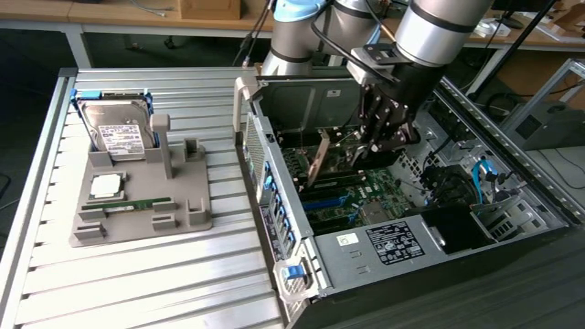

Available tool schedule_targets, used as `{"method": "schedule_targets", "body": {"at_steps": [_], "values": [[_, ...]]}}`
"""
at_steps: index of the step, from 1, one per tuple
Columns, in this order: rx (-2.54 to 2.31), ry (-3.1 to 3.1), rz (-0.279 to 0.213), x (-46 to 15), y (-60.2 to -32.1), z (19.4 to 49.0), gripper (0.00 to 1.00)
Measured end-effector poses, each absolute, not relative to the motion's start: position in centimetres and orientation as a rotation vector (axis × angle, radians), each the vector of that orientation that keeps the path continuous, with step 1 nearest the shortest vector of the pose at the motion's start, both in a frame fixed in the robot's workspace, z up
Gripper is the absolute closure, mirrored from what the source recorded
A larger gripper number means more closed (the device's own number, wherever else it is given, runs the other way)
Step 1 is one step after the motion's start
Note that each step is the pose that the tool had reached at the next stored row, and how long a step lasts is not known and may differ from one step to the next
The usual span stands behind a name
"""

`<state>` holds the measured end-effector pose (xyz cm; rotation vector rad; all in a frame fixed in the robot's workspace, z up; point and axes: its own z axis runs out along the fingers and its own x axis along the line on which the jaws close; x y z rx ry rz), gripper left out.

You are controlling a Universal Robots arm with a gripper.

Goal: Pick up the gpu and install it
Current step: 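Insert the gpu into the slot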

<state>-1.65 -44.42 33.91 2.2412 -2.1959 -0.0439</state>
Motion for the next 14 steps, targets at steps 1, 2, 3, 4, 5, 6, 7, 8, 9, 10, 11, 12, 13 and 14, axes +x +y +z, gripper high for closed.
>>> {"method": "schedule_targets", "body": {"at_steps": [1, 2, 3, 4, 5, 6, 7, 8, 9, 10, 11, 12, 13, 14], "values": [[2.241, -2.196, -0.044, -1.73, -44.47, 33.90, 0.73], [2.241, -2.196, -0.044, -1.79, -44.52, 33.89, 0.73], [2.241, -2.196, -0.044, -1.87, -44.57, 33.89, 0.73], [2.241, -2.196, -0.044, -1.95, -44.61, 33.88, 0.73], [2.241, -2.196, -0.044, -2.03, -44.65, 33.87, 0.73], [2.241, -2.196, -0.044, -2.11, -44.69, 33.86, 0.73], [2.241, -2.196, -0.044, -2.17, -44.72, 33.85, 0.73], [2.241, -2.196, -0.044, -2.23, -44.75, 33.85, 0.73], [2.241, -2.196, -0.044, -2.29, -44.79, 33.84, 0.73], [2.241, -2.196, -0.044, -2.36, -44.83, 33.84, 0.73], [2.241, -2.196, -0.044, -2.45, -44.86, 33.83, 0.73], [2.241, -2.196, -0.044, -2.52, -44.89, 33.82, 0.73], [2.241, -2.196, -0.044, -2.60, -44.93, 33.82, 0.73], [2.241, -2.196, -0.044, -2.69, -44.95, 33.81, 0.73]]}}
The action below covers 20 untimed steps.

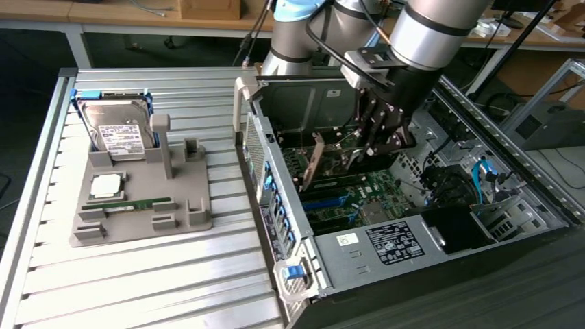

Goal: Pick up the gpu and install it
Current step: 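Insert the gpu into the slot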

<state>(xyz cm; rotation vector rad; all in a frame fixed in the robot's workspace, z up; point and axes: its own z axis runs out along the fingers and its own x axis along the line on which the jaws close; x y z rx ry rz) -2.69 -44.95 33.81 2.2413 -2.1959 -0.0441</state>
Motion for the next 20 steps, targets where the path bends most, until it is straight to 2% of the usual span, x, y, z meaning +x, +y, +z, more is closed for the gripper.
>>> {"method": "schedule_targets", "body": {"at_steps": [20], "values": [[2.241, -2.196, -0.044, -3.69, -45.28, 33.60, 0.73]]}}
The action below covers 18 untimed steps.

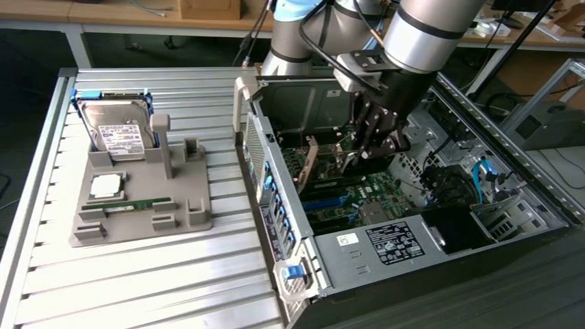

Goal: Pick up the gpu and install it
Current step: 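Insert the gpu into the slot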

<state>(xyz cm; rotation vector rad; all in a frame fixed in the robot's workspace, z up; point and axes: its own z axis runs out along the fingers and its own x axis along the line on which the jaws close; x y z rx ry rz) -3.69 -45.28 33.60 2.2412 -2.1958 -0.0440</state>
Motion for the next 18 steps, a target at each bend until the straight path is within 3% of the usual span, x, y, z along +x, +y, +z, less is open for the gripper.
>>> {"method": "schedule_targets", "body": {"at_steps": [18], "values": [[2.241, -2.196, -0.044, -5.3, -45.5, 33.3, 0.73]]}}
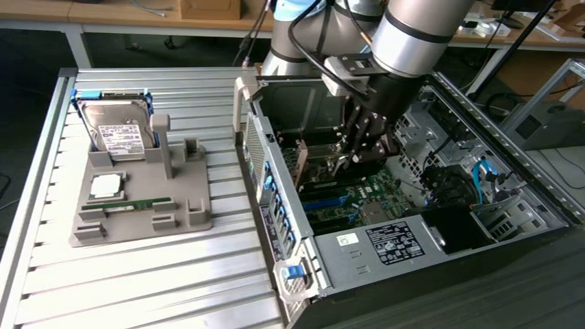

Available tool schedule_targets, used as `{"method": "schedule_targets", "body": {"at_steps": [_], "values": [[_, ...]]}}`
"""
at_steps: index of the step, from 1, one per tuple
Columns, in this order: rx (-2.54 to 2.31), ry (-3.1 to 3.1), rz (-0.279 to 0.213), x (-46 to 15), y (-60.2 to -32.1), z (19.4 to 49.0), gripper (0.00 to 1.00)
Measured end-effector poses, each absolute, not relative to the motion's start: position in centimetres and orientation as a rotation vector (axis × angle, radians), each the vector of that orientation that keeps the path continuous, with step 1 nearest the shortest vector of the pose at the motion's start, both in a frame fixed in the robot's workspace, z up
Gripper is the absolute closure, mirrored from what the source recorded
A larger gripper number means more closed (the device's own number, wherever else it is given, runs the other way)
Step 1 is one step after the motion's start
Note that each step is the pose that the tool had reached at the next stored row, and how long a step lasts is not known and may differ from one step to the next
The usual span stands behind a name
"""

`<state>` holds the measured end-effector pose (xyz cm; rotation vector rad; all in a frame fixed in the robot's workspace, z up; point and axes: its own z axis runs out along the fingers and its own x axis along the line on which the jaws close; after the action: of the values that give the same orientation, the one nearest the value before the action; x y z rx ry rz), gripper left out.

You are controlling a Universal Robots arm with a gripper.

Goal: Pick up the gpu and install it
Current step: 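Insert the gpu into the slot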

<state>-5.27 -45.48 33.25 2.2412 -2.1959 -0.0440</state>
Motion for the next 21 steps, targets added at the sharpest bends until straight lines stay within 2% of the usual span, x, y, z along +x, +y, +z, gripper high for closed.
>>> {"method": "schedule_targets", "body": {"at_steps": [12, 21], "values": [[2.241, -2.198, -0.046, -5.4, -45.5, 31.8, 0.73], [2.256, -2.215, -0.082, -5.5, -45.7, 31.0, 0.73]]}}
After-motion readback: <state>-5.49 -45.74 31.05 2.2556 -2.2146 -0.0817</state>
